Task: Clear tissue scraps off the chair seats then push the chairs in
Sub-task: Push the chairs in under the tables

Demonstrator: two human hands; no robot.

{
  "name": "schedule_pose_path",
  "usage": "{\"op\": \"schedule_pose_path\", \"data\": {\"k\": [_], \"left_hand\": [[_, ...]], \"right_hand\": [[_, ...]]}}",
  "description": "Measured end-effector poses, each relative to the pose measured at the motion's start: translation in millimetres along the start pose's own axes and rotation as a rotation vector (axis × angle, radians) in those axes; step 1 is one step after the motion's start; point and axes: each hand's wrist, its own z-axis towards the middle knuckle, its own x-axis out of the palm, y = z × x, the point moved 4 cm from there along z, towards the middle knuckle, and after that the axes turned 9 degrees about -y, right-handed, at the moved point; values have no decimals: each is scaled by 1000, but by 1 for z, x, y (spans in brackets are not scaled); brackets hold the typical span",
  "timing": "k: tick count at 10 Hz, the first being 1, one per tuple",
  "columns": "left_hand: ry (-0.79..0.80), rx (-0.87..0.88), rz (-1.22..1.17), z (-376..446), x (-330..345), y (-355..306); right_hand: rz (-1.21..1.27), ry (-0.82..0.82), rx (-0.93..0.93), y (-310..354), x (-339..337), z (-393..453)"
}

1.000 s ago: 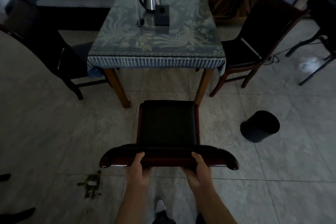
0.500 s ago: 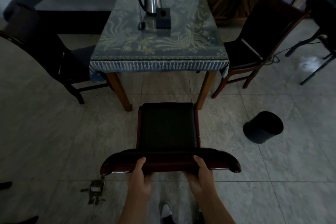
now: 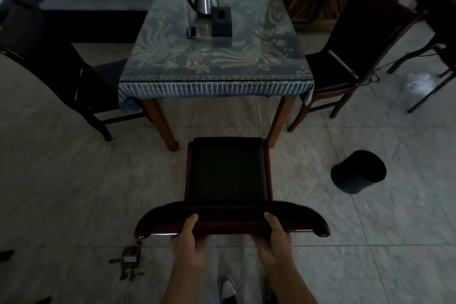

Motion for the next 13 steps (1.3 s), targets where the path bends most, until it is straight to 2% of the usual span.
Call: {"op": "schedule_pose_path", "data": {"k": [1, 2, 3, 4, 5, 7, 13], "left_hand": [[-81, 71, 61, 20, 19, 1], [-237, 76, 179, 40, 35, -5], [-265, 67, 172, 52, 52, -12], [-157, 71, 76, 56, 66, -21], [-246, 81, 144, 77, 85, -25], [-288, 61, 137, 112, 125, -39], [-265, 72, 146, 214, 242, -80]], "right_hand": [[34, -1, -11, 10, 13, 8], [33, 0, -11, 16, 30, 16], [34, -16, -26, 22, 47, 25], [34, -1, -32, 30, 68, 37], [37, 19, -13, 39, 86, 50], [50, 46, -25, 56, 128, 75], [104, 76, -19, 105, 252, 152]]}}
